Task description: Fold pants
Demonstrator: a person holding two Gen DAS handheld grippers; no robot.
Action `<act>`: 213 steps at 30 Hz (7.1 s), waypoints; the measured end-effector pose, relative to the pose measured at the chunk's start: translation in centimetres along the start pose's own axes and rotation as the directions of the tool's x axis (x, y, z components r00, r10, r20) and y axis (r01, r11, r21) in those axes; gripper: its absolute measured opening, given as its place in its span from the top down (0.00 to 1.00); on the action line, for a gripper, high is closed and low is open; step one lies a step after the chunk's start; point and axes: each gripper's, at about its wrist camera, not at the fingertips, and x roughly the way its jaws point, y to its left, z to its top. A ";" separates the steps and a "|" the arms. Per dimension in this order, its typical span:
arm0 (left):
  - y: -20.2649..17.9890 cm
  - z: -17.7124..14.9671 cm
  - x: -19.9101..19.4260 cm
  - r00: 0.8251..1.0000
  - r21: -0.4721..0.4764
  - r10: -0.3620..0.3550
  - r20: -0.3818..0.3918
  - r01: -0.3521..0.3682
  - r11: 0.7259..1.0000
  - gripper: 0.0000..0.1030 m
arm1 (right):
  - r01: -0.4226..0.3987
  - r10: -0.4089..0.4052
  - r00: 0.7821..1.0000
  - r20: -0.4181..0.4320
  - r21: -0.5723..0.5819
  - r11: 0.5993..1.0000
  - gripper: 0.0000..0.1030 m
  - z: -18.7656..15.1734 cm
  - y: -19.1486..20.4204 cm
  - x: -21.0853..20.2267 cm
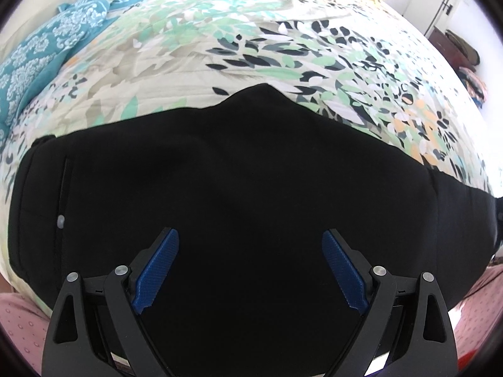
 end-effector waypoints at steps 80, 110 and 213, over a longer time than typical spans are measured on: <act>0.8 -4.1 -2.1 0.986 0.087 -0.164 -0.028 0.166 0.982 0.91 | -0.351 0.350 0.936 -0.033 -0.075 0.933 0.26 -15.4 29.3 14.4; 0.6 -3.4 -3.0 0.980 0.056 -0.188 0.071 0.184 0.981 0.31 | -0.430 0.421 0.898 -0.126 -0.059 0.901 0.20 -14.8 31.4 13.3; 24.4 2.2 -3.5 0.997 -0.360 -0.080 0.005 0.077 0.930 0.11 | 0.520 -0.108 0.799 0.591 -0.591 0.617 0.00 -19.4 40.1 11.0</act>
